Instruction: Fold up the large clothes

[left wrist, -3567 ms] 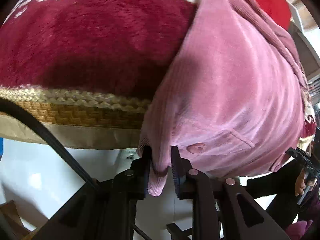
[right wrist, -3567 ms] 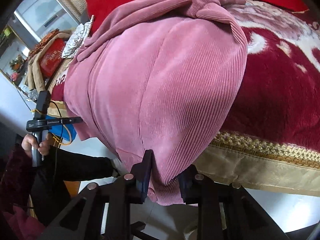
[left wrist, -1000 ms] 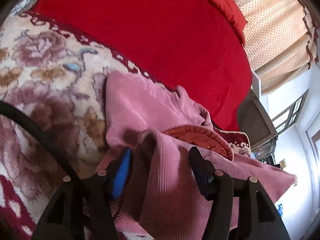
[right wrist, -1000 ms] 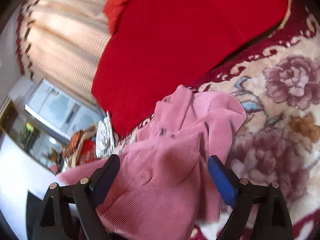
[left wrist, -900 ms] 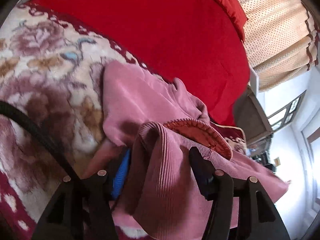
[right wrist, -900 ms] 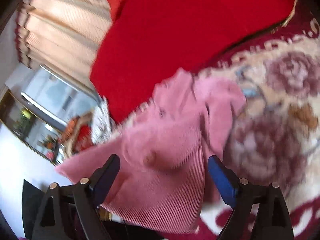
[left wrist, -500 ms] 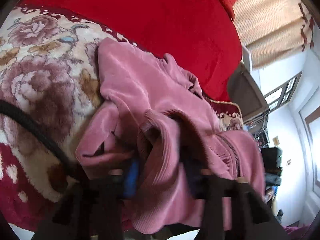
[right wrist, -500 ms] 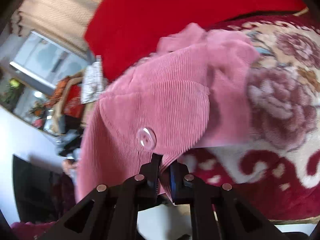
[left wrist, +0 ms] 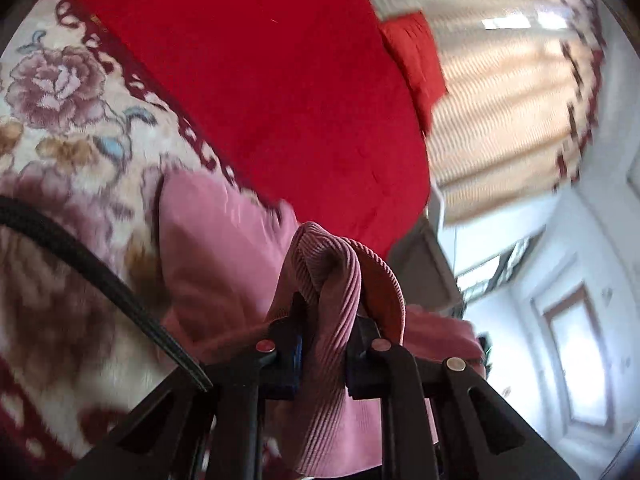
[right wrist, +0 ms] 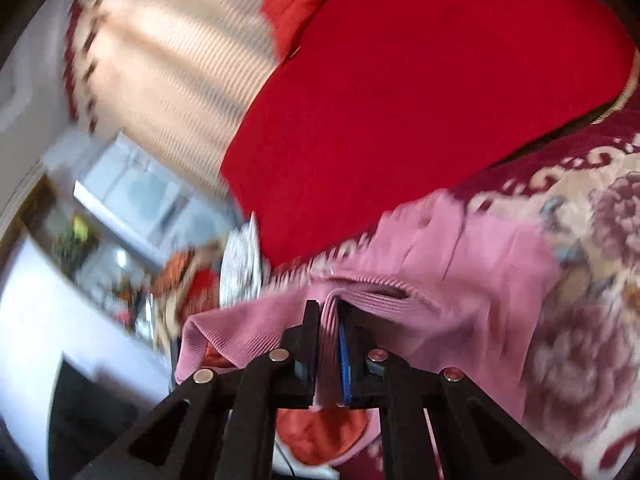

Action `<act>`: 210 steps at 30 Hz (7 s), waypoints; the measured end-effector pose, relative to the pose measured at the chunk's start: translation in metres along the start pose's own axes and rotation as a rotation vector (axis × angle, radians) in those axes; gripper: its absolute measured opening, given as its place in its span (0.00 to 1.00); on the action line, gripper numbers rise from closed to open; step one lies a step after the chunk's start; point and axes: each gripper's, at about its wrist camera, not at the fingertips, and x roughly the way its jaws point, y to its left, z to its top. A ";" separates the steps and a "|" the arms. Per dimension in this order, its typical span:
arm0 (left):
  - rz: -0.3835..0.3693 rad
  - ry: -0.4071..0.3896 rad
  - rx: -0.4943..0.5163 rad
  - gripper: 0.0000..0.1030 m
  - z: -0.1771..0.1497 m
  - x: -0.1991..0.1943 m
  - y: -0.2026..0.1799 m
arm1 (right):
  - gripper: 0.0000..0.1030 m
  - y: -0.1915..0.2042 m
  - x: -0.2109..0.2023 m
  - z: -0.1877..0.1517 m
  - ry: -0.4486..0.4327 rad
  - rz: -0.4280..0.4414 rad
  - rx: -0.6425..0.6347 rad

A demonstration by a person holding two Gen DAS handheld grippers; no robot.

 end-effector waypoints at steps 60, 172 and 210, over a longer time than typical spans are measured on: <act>0.946 -0.054 0.221 0.71 0.015 0.097 0.013 | 0.38 -0.049 0.096 0.001 0.137 -0.414 -0.161; 1.148 0.015 0.684 0.85 -0.101 0.157 -0.071 | 0.65 -0.057 0.051 -0.048 0.190 -0.452 -0.112; 1.115 -0.157 0.658 0.85 -0.063 0.151 -0.083 | 0.09 -0.093 0.066 0.031 -0.069 -0.372 -0.016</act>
